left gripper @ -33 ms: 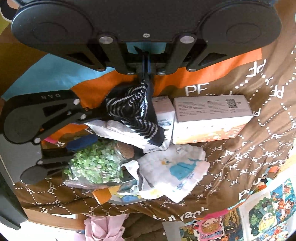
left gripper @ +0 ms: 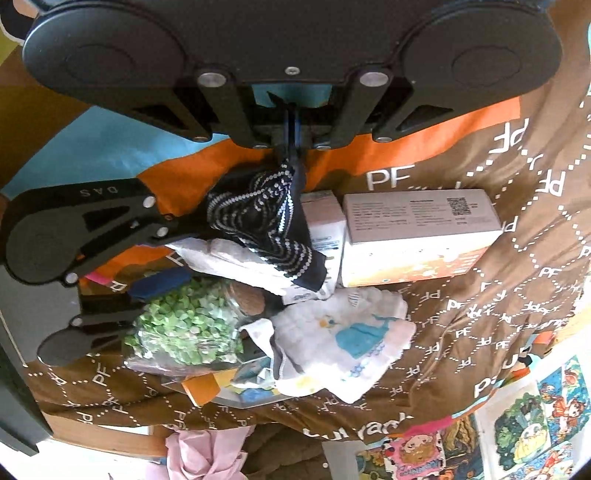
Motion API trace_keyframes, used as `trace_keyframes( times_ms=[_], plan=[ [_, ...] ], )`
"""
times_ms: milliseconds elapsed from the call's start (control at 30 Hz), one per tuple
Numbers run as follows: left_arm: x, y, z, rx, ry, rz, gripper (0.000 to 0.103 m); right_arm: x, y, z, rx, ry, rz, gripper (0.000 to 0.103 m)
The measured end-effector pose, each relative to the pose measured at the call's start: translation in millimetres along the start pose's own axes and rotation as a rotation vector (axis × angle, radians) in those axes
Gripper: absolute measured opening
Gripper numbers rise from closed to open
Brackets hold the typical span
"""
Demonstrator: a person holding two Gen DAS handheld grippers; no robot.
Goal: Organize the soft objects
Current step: 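Lift the striped sock with the left tool while the right tool lifts the white fuzzy sock, then carry the striped sock with the left tool while the right tool carries the white sock toward the tray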
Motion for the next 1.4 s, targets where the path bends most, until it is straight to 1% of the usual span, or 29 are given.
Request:
trace_keyframes(
  times_ms=[33, 100, 267, 300, 400, 500, 600, 700, 833, 967, 1200, 1300, 1400],
  plan=[
    [-1, 0, 1, 0.001, -0.005, 0.004, 0.002, 1, 0, 0, 0.000, 0.001, -0.003, 0.045],
    [-4, -1, 2, 0.007, -0.021, 0.010, 0.001, 1, 1, -1, 0.003, 0.002, -0.007, 0.032],
    [-10, -4, 7, 0.039, -0.059, 0.029, 0.001, -1, 1, -1, 0.022, -0.004, -0.023, 0.028],
    [-10, -6, 8, 0.047, -0.065, 0.033, 0.001, -1, 0, 0, 0.031, 0.001, -0.030, 0.023],
    [-11, -11, 13, 0.076, -0.065, 0.040, 0.001, -3, -6, 2, 0.054, -0.002, -0.076, 0.015],
    [-13, -19, 18, 0.107, -0.068, 0.045, 0.001, -4, -14, 4, 0.071, 0.020, -0.108, 0.011],
    [-13, -32, 24, 0.152, -0.056, 0.051, 0.001, -5, -25, 7, 0.091, 0.045, -0.143, 0.011],
    [-13, -48, 31, 0.206, -0.037, 0.053, 0.001, -9, -41, 11, 0.128, 0.066, -0.166, 0.011],
    [-15, -73, 42, 0.279, -0.030, 0.050, 0.001, -17, -69, 22, 0.185, 0.076, -0.202, 0.011],
    [-19, -100, 49, 0.331, -0.021, 0.038, 0.001, -24, -97, 35, 0.223, 0.099, -0.220, 0.011],
    [-28, -144, 66, 0.406, -0.047, 0.006, 0.001, -36, -155, 59, 0.276, 0.150, -0.249, 0.011],
    [-30, -166, 80, 0.444, -0.058, -0.006, 0.001, -40, -181, 68, 0.290, 0.152, -0.267, 0.011],
    [-33, -191, 100, 0.489, -0.078, -0.008, 0.001, -41, -208, 78, 0.309, 0.166, -0.266, 0.011]
  ],
)
Point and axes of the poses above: each gripper's, at about its wrist camera, not at the fingertips, and y roughly the way its jaws point, x to its right, z to its top, the point moved 6 cm from there along y, roughly the way its jaws point
